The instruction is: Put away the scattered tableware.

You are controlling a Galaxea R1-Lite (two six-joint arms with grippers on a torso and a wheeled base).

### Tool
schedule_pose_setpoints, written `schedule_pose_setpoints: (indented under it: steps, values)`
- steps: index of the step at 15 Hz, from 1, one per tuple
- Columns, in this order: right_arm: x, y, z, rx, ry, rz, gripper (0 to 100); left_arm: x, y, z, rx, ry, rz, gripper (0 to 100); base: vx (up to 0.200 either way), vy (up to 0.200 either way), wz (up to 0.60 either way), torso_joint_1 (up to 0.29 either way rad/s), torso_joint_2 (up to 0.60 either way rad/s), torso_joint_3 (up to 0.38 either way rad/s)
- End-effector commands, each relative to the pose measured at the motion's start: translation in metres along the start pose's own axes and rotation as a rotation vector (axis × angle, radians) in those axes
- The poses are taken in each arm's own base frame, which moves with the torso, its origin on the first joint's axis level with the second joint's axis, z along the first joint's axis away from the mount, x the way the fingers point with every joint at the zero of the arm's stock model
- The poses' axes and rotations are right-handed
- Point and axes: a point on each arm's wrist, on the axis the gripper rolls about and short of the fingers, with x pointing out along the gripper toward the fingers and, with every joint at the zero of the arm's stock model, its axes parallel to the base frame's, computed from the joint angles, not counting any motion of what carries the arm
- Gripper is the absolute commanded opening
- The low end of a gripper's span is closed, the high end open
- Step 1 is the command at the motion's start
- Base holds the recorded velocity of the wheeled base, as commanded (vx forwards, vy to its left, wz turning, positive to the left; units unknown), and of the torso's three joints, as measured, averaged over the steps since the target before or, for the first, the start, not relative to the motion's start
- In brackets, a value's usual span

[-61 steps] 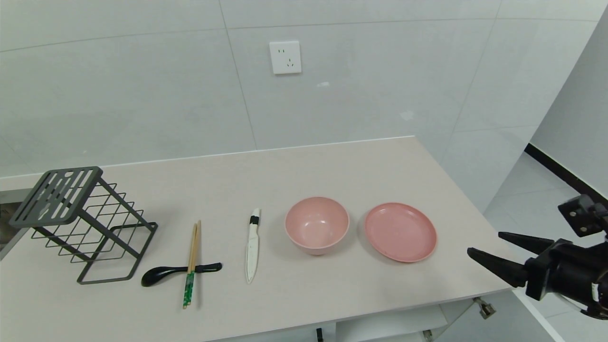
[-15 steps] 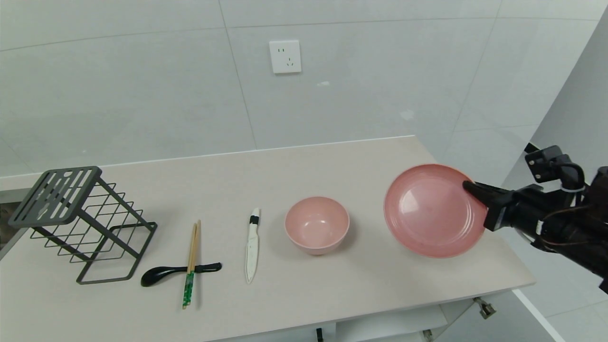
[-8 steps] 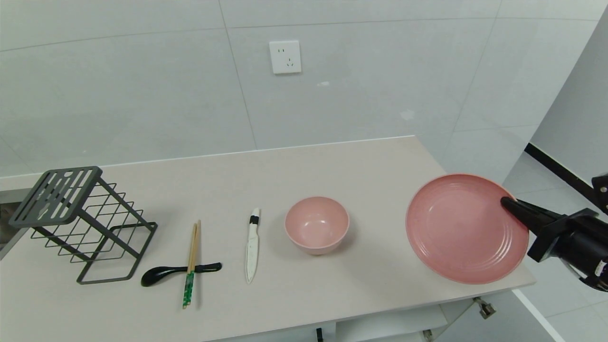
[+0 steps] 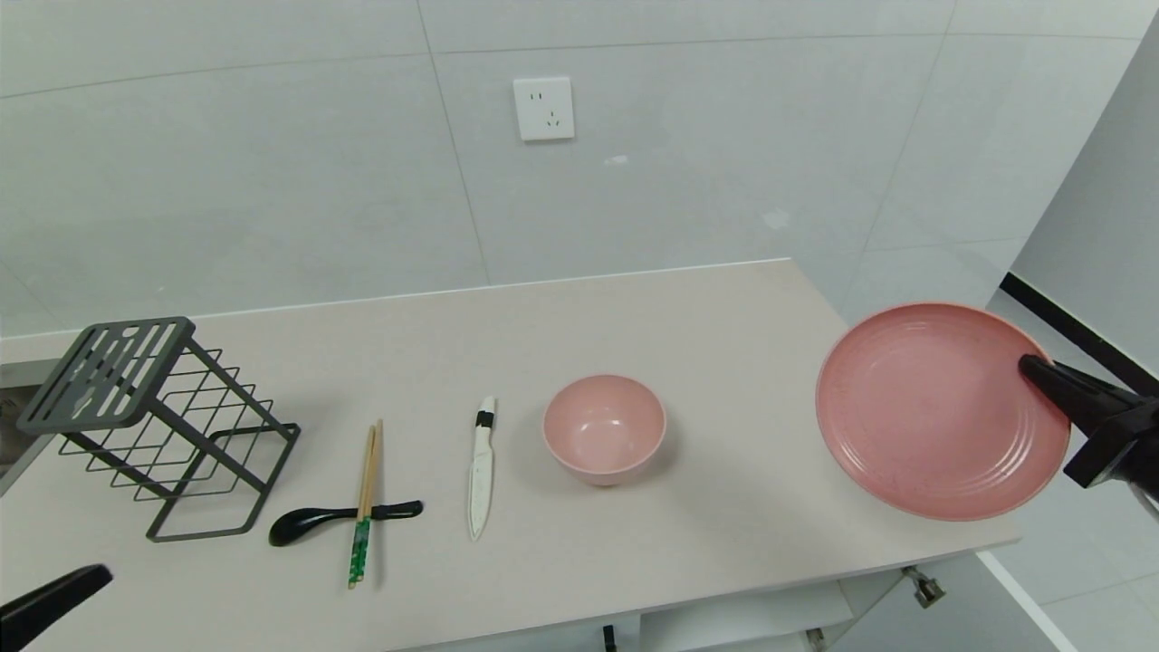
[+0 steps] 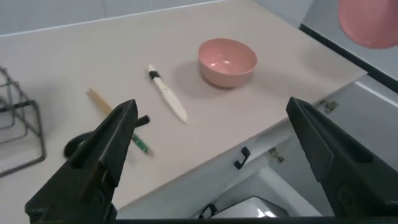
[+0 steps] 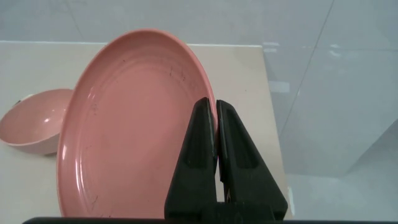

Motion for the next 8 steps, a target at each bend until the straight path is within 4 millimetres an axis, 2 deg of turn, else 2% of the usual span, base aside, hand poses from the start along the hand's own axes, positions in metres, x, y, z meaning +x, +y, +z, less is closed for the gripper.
schedule_pose_setpoints:
  steps: [1, 6, 8]
  values:
    - [-0.003, 0.003, 0.006, -0.007, -0.030, 0.012, 0, 0.046, 0.017, 0.005, -0.063, 0.132, -0.112, 100, 0.000, 0.000, 0.00, 0.000, 0.00, 0.000]
    - [-0.005, 0.011, 0.009, -0.004, -0.048, 0.059, 0, 0.095, 0.038, 0.002, -0.101, 0.221, -0.138, 100, 0.000, 0.000, 0.00, 0.000, 0.00, 0.000]
    - [-0.005, 0.012, 0.009, -0.005, -0.046, 0.062, 0, 0.110, 0.042, -0.003, -0.042, 0.255, -0.167, 100, 0.000, 0.000, 0.00, 0.000, 0.00, 0.000]
